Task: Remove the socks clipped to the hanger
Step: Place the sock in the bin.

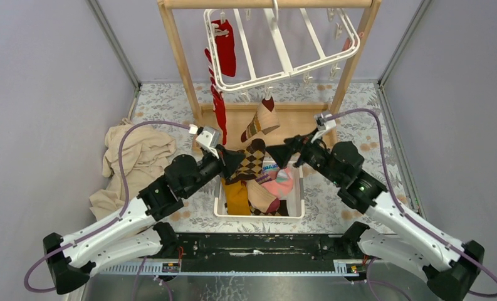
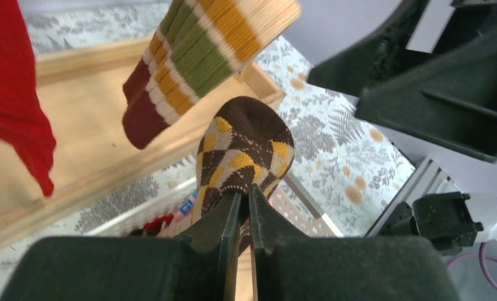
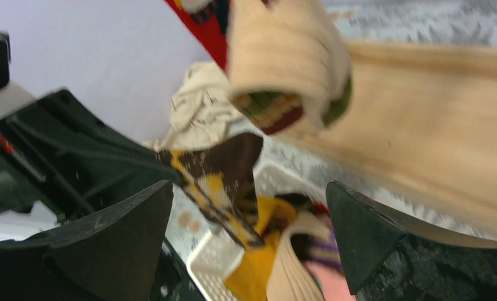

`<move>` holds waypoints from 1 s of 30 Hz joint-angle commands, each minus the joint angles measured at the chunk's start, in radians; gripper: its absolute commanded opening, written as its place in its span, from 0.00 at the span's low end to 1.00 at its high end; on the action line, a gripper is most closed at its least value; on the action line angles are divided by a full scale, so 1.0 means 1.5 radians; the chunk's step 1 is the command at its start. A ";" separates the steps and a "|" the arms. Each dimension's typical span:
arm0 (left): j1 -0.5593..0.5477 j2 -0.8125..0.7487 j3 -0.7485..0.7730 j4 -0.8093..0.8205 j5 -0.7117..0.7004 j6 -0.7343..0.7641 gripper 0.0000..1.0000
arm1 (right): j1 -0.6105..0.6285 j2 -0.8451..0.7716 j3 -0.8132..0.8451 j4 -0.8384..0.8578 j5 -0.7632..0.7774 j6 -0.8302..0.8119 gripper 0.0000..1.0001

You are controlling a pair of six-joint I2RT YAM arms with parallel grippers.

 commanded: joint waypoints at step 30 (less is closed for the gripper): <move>-0.270 0.379 0.112 -0.119 -0.319 -0.257 0.98 | 0.003 -0.447 -0.274 -0.328 -0.181 0.080 1.00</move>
